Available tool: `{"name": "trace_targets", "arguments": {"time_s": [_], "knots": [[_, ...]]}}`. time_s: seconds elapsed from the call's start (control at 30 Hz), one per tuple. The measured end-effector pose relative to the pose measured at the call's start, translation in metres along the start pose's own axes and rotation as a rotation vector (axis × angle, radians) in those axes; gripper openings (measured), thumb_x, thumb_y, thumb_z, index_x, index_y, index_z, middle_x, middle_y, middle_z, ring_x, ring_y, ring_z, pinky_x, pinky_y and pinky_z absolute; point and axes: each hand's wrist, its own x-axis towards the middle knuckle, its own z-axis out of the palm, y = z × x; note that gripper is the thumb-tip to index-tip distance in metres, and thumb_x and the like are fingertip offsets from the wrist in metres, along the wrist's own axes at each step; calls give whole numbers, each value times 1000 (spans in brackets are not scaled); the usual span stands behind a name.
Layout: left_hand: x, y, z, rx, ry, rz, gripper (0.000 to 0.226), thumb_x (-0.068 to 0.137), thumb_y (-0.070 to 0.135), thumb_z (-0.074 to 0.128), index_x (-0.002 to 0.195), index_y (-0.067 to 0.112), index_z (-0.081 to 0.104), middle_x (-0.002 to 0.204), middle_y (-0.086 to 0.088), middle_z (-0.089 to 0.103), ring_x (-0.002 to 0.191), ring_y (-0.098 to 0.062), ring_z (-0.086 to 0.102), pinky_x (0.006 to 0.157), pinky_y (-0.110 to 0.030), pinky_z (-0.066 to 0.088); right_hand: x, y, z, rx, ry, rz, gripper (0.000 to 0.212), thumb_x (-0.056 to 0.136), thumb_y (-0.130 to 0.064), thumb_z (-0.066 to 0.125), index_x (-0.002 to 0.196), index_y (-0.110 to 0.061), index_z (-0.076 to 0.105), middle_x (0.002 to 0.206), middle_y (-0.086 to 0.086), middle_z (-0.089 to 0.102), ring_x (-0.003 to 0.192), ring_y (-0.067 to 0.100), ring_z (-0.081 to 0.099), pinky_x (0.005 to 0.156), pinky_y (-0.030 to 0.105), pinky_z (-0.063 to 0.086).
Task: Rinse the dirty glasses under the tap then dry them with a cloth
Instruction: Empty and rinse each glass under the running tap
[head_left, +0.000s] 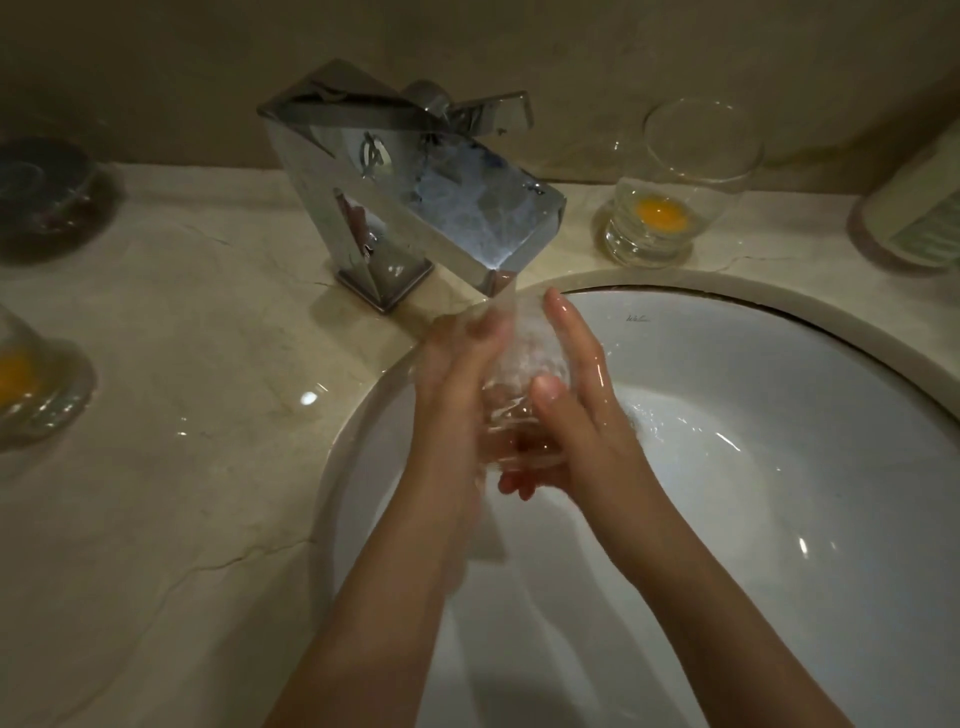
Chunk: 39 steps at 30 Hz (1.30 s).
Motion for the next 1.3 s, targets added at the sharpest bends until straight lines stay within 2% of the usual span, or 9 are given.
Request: {"name": "trace_targets", "arguments": {"time_s": [0.1,0.23,0.37,0.5,0.7,0.8,0.97,1.1,1.3], "knots": [[1,-5,-4,-92,-28,-59,95,58,69,63,136,16,53,94,-18,63,47,-18,60,35,-23,39,3,-1,-1,121,-58,36,42,85,-50,47,118,-74,39,94,9,72,60,18,66,50,25,49],[1,-4,-2,165,95,210,66,70,53,70,130,32,54,123,-4,65,97,-25,70,62,-42,59,2,1,-1,-218,1,-44,55,87,-52,50,126,-78,22,76,-8,70,65,12,67,58,20,52],[-1,0,0,165,87,253,52,78,46,69,123,22,55,100,0,70,71,-13,71,49,-28,53,0,-1,0,-173,9,-38,56,88,-48,51,129,-73,23,74,-13,69,67,8,68,59,21,52],[0,-3,-2,-57,-58,4,104,55,72,60,136,8,51,80,-14,64,36,-16,55,31,-18,35,0,-2,3,218,-53,24,51,84,-48,54,125,-70,32,79,14,67,54,24,59,48,29,48],[1,-1,-1,146,55,276,60,70,51,71,124,30,55,120,1,67,96,-17,70,66,-33,59,3,2,-2,-173,16,-52,63,88,-48,55,131,-74,19,78,0,70,61,16,66,54,20,52],[3,-1,-2,228,92,337,52,75,46,68,121,26,55,114,1,67,93,-16,71,65,-33,57,0,1,-4,-206,31,-48,62,87,-47,55,129,-77,19,77,5,68,62,20,65,58,20,52],[-8,0,2,-20,-49,-84,79,63,80,45,84,8,70,55,-12,58,34,-22,43,34,-19,32,3,0,1,285,-105,73,56,84,-47,49,132,-66,28,77,14,67,48,23,57,45,29,45],[2,-1,0,-4,29,14,88,60,74,63,127,16,59,95,-16,68,55,-25,64,38,-26,42,5,2,-1,89,-53,48,60,82,-49,57,128,-73,26,91,11,70,54,25,63,48,29,50],[-4,0,-2,186,105,260,37,81,40,71,114,33,57,107,5,70,84,-14,73,57,-27,55,3,8,0,-135,29,-6,68,85,-46,59,131,-74,18,79,2,71,67,21,69,56,24,54]]}}
